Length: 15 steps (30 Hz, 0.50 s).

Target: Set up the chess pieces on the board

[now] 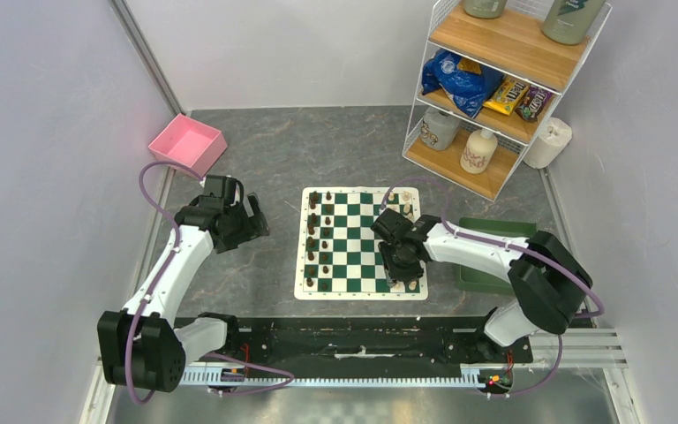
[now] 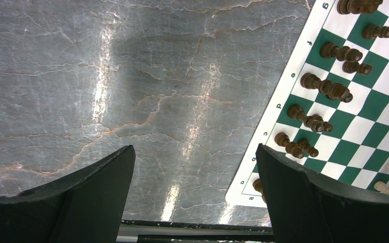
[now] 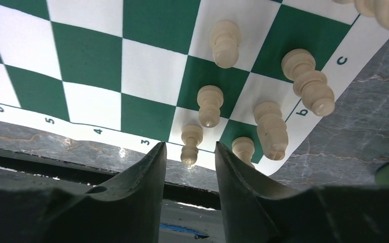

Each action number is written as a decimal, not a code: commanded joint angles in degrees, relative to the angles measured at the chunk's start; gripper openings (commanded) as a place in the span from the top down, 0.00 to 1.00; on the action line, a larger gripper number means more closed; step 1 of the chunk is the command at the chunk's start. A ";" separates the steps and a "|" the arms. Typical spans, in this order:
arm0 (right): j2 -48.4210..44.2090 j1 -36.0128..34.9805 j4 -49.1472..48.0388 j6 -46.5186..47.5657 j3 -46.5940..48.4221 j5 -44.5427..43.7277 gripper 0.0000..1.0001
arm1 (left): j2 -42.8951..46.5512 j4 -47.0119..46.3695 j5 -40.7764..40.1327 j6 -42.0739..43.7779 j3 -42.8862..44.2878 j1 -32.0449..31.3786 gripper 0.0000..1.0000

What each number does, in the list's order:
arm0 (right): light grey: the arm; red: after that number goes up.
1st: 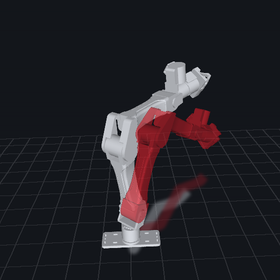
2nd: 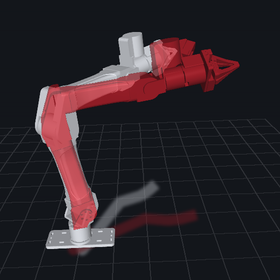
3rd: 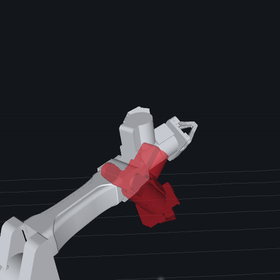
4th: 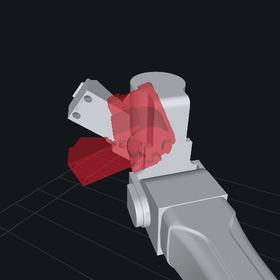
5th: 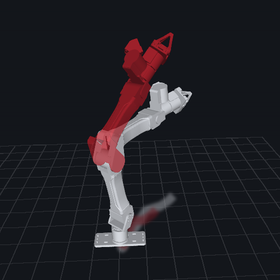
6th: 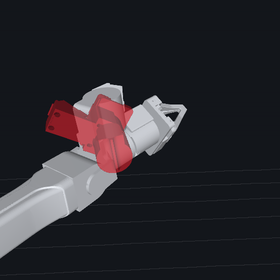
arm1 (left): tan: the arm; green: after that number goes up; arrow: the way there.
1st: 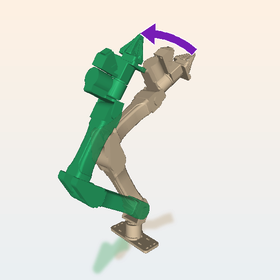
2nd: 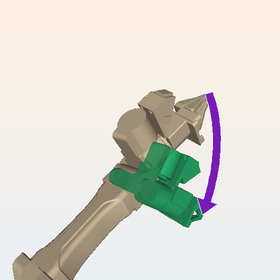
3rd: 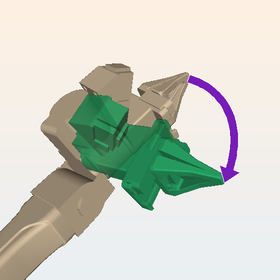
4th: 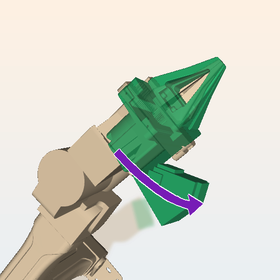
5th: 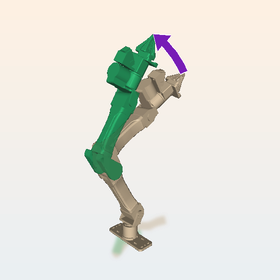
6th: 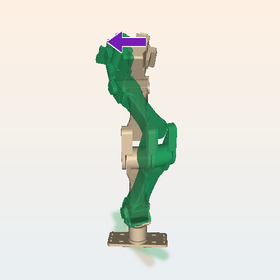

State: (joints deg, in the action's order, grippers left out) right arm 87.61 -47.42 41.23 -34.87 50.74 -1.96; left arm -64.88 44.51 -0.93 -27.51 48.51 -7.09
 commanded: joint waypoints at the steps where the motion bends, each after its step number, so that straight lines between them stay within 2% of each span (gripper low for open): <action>1: -4.16 -0.22 1.05 0.24 3.58 -2.28 0.49 | -0.10 -0.13 0.75 1.05 2.25 0.24 0.04; 4: -6.78 -0.18 2.11 0.18 4.82 -5.52 0.40 | 0.27 -0.13 -0.09 0.91 2.31 0.24 0.04; 10: -12.06 0.40 5.23 0.47 7.71 -18.79 0.19 | 4.56 -1.71 -4.14 2.21 1.15 0.24 0.04; 15: -14.34 6.44 7.72 -0.20 10.00 -26.81 0.10 | 12.07 -6.29 -7.47 2.76 -2.67 0.23 0.04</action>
State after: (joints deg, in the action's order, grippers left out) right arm 75.64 -45.84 46.02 -34.33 57.74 -18.41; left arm -58.89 43.18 -4.51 -27.03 47.66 -7.09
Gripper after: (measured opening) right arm 0.888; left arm 0.964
